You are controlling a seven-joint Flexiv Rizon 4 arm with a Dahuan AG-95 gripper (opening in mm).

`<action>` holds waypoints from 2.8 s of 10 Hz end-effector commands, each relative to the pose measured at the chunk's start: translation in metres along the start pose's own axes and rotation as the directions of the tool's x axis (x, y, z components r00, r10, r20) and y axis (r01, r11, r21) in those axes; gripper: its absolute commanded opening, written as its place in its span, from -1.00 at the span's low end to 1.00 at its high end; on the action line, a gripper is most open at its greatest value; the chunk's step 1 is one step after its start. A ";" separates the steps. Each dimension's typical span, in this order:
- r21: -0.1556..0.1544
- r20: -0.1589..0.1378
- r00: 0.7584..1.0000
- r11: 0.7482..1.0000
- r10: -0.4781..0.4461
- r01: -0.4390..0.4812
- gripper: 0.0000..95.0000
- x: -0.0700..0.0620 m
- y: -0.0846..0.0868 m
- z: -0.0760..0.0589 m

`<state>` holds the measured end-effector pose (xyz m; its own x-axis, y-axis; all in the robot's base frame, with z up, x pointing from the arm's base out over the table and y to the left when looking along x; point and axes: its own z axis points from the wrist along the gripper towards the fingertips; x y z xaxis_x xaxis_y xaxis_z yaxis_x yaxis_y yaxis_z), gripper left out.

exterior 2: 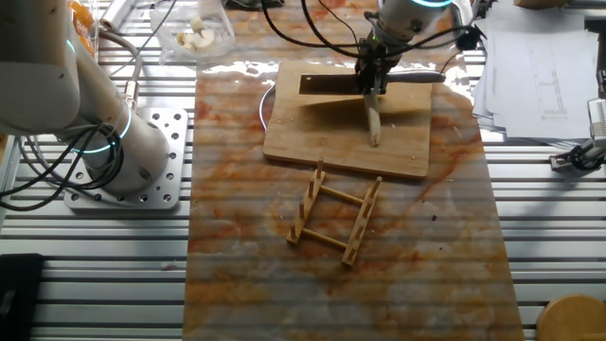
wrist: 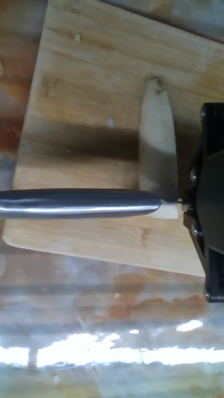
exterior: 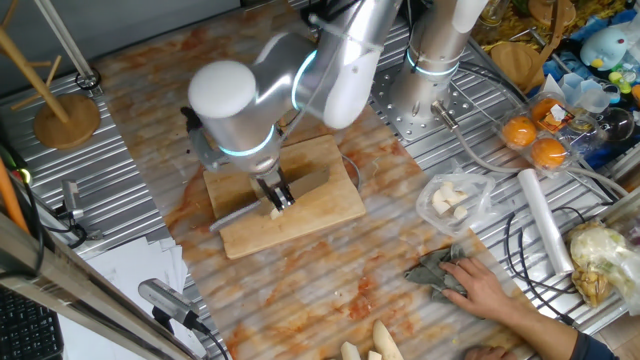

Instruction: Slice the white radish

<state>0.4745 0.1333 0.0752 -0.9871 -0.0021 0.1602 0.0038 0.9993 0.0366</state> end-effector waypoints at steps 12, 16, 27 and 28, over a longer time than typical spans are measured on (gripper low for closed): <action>-0.016 0.025 1.000 1.000 0.011 -0.010 -1.00 -0.004 -0.013 0.003; -0.017 0.030 1.000 1.000 0.007 -0.006 -1.00 -0.004 -0.012 0.017; 0.011 0.013 0.999 1.000 -0.029 0.029 -1.00 -0.003 -0.011 0.053; 0.012 0.014 0.999 0.999 -0.034 0.034 -1.00 -0.004 -0.013 0.049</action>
<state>0.4736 0.1222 0.0475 -0.9897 -0.0370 0.1380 -0.0331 0.9990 0.0307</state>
